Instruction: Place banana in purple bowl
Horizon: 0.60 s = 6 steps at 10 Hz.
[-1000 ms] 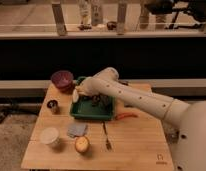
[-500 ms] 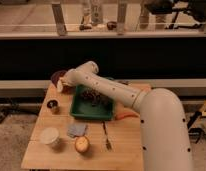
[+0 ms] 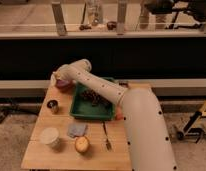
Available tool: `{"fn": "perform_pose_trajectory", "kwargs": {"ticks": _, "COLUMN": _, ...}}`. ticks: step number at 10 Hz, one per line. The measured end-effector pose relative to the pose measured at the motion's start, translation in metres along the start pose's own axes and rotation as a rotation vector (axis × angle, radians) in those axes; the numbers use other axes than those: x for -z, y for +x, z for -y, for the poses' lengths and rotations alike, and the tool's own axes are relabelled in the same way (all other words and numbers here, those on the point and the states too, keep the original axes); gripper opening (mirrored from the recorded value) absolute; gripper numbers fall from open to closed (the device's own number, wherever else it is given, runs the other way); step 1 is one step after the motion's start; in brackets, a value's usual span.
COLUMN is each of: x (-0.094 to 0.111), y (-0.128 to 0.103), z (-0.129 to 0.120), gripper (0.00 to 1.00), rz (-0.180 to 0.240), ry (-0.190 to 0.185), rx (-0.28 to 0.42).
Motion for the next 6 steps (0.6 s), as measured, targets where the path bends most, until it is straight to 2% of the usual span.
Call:
{"fn": "perform_pose_trajectory", "kwargs": {"ticks": 5, "x": -0.0047, "y": 0.0057, "z": 0.005, "gripper": 0.72, "rz": 0.007, "ry": 0.017, "rx": 0.011}}
{"fn": "perform_pose_trajectory", "kwargs": {"ticks": 6, "x": -0.0037, "y": 0.0057, "z": 0.0058, "gripper": 0.78, "rz": 0.013, "ry": 0.017, "rx": 0.013}}
